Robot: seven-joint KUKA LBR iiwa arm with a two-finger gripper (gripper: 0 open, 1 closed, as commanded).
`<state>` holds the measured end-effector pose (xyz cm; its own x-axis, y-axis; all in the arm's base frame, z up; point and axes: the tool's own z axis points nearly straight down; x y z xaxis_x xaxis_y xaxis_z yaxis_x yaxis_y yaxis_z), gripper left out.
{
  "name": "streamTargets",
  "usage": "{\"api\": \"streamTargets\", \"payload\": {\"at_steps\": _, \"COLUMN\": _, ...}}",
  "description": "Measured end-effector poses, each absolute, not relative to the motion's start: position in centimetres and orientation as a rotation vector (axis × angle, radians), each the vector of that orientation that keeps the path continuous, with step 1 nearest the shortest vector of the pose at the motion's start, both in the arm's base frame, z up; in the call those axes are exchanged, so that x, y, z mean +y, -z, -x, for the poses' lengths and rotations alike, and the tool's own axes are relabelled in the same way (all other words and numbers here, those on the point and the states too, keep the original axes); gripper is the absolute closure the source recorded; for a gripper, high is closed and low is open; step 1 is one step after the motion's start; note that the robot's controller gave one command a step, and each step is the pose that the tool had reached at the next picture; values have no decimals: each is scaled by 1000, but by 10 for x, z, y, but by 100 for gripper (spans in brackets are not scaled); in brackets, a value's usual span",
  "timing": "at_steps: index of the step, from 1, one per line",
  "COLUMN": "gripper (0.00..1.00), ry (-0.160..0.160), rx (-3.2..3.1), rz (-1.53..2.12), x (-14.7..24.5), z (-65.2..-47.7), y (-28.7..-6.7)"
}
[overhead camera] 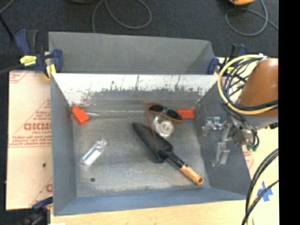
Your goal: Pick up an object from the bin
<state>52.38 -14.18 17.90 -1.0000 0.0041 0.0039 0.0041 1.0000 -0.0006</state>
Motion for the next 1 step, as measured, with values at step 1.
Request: {"api": "streamTargets", "payload": {"at_steps": 1, "gripper": 0, "ry": -3, "rx": -3145, "rz": 1, "x": -141, "z": -525, "y": -183}}
